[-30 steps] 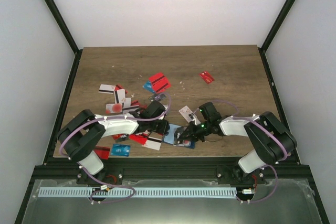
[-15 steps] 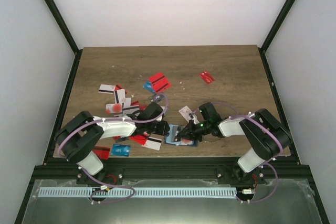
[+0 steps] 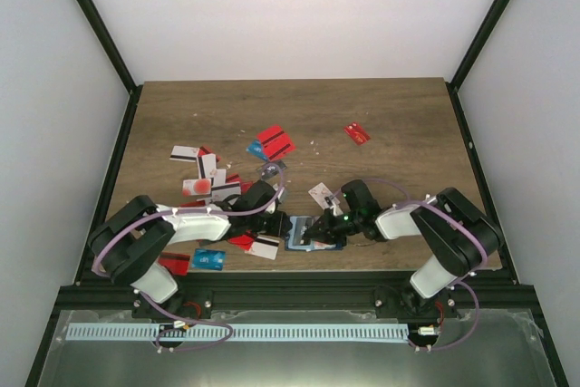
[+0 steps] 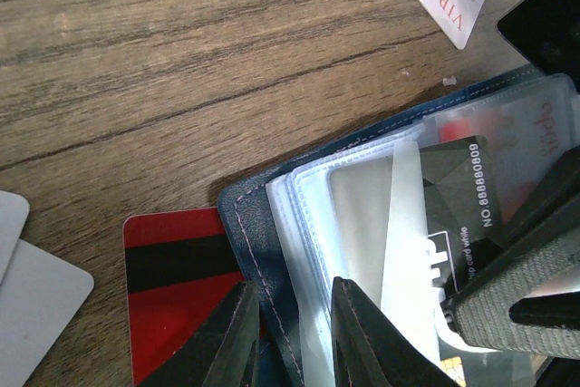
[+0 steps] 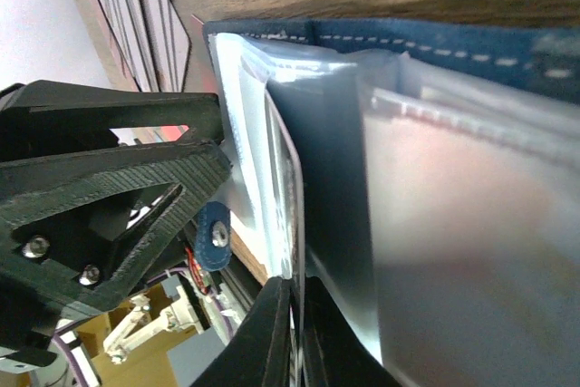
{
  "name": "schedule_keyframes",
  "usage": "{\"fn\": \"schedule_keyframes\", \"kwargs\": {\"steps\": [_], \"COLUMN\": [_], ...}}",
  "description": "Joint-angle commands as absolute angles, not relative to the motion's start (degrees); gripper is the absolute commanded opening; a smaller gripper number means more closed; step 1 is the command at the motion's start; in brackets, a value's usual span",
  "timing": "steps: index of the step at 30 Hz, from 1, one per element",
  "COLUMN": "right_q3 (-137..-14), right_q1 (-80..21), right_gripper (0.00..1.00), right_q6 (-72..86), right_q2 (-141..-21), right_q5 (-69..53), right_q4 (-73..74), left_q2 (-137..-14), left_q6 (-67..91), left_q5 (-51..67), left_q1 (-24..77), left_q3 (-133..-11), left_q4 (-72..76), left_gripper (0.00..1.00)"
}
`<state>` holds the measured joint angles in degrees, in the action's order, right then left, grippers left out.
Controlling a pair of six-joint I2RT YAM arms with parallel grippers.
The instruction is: Put the credit cards into the card holder
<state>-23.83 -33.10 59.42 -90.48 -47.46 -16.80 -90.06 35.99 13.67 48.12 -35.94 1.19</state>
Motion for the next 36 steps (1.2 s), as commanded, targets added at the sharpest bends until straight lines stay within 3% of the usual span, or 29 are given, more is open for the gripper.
{"fn": "schedule_keyframes", "kwargs": {"steps": [1, 10, 16, 28, 36], "right_q3": [-24.91, -26.61, -30.38, -36.52, -38.6], "right_q1": [-34.8, -35.0, -34.98, -35.03, -35.07], "right_gripper": [0.07, 0.14, 0.27, 0.67, 0.68], "right_q6": [57.41, 54.89, 49.32, 40.25, 38.25], "right_q2": [-92.81, -93.65, -90.53, -83.67, -82.08], "right_q5": [-43.28, -43.25, -41.33, -37.44, -32.91], "right_q4": [-14.27, -11.99, -2.71, 15.67, 20.31], "left_q2": [-89.57, -90.35, -90.86, -91.56, -91.46], "left_q6": [36.73, 36.61, 36.14, 35.43, 35.5], "left_q5": [17.59, 18.52, 17.31, 15.43, 15.41], "left_q1": [48.51, 48.48, 48.5, 48.49, 48.51], "left_q3": [-34.01, -33.37, -33.66, -34.86, -34.76], "left_q4": [1.46, 3.2, 2.91, 1.85, 2.19], "left_gripper": [0.24, 0.24, 0.24, 0.23, 0.22]}}
